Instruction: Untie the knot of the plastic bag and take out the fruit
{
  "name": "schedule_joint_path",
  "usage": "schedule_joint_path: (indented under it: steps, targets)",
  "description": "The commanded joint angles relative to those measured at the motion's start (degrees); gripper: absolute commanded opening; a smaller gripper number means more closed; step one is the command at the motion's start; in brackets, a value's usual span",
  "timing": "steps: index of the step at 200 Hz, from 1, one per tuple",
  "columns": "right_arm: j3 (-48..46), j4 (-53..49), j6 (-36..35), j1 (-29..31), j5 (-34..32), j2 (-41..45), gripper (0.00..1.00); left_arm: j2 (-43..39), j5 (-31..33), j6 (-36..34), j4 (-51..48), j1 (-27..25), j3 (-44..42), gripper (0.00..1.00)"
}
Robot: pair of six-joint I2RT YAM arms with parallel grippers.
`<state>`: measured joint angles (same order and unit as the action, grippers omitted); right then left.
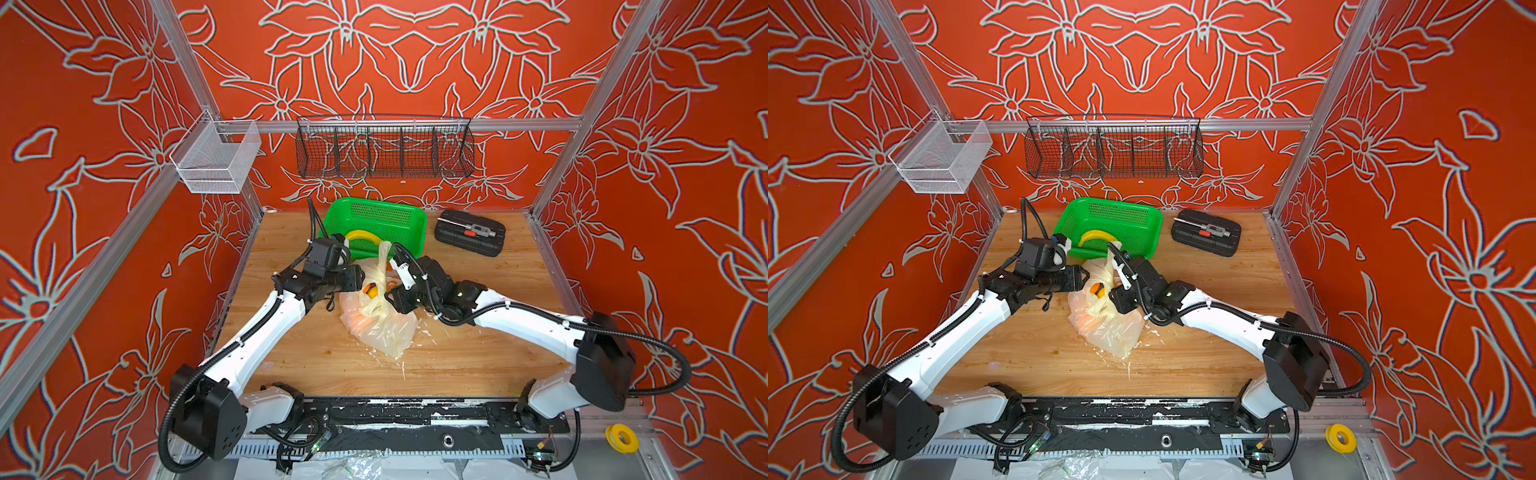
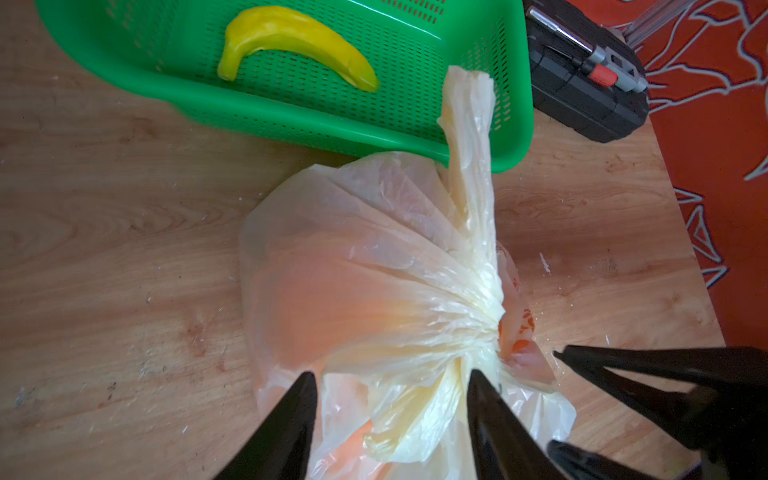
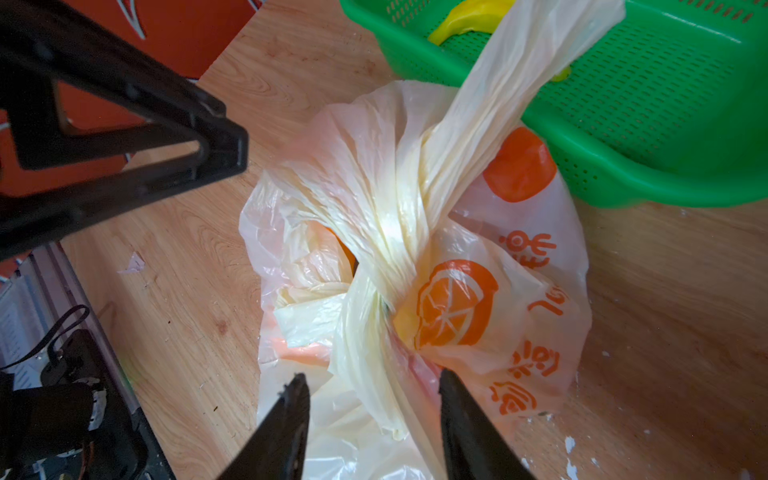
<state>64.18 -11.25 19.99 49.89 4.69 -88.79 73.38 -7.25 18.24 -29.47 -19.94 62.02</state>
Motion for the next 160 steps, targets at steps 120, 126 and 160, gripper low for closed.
schedule_joint_path:
  steps: [120,126,160]
  targets:
    - [-0.6,3.8,-5.0,0.3,2.4,-4.8,0.05,16.2,-9.2,-7.4,-3.2,-1.5,8.1,0.68]
    - [-0.8,4.0,-5.0,0.3,2.3,-4.7,0.04,16.4,-9.3,-7.2,-3.4,-1.5,8.2,0.62]
    - [-2.9,5.4,-4.5,0.2,0.8,-3.5,0.00,16.6,-10.3,-6.3,-2.9,-1.5,7.4,0.26]
